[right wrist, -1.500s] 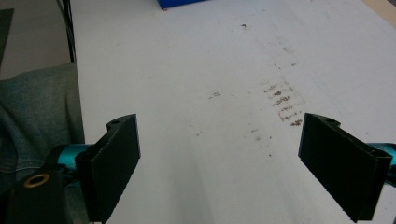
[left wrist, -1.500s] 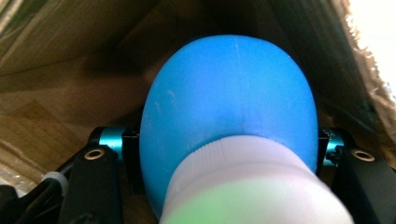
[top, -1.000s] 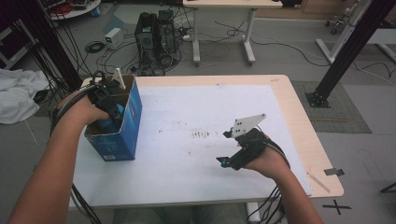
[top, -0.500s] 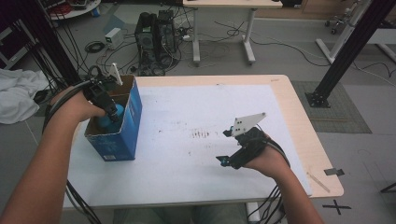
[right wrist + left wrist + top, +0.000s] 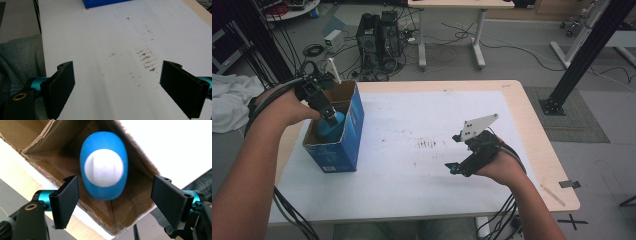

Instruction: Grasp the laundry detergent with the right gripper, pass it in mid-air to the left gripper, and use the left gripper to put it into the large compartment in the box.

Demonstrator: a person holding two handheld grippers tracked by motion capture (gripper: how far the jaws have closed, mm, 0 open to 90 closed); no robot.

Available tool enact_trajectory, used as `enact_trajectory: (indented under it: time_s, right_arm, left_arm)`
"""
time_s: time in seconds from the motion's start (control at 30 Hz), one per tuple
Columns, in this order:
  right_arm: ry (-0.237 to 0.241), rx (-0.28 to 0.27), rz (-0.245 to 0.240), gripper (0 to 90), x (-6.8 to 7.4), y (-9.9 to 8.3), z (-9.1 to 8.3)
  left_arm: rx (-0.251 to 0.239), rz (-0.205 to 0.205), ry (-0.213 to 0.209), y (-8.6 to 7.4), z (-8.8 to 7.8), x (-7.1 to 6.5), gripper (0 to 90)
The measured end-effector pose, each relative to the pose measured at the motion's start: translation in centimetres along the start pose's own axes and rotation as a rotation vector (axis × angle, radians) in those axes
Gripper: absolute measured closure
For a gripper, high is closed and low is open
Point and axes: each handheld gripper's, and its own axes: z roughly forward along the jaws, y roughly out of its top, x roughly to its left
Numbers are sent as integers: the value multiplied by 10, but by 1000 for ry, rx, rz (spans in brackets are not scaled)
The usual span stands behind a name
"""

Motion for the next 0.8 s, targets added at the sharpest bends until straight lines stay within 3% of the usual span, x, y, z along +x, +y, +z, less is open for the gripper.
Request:
enact_trajectory:
  time_s: [0.23, 0.47, 0.67, 0.8]
  right_arm:
    - [9, 35, 2, 118, -3, 7, -6]
    - [13, 83, 7, 118, -8, 16, -13]
    - [24, 120, -2, 119, -11, 21, -18]
    - [25, 143, -1, 119, -14, 24, -20]
  left_arm:
    - [-27, 35, -21, -1, -11, -10, 182]
    - [3, 157, -24, 3, -17, -22, 138]
    - [-21, 237, -8, 8, -19, -38, 95]
    - [0, 338, -5, 13, -23, -51, 65]
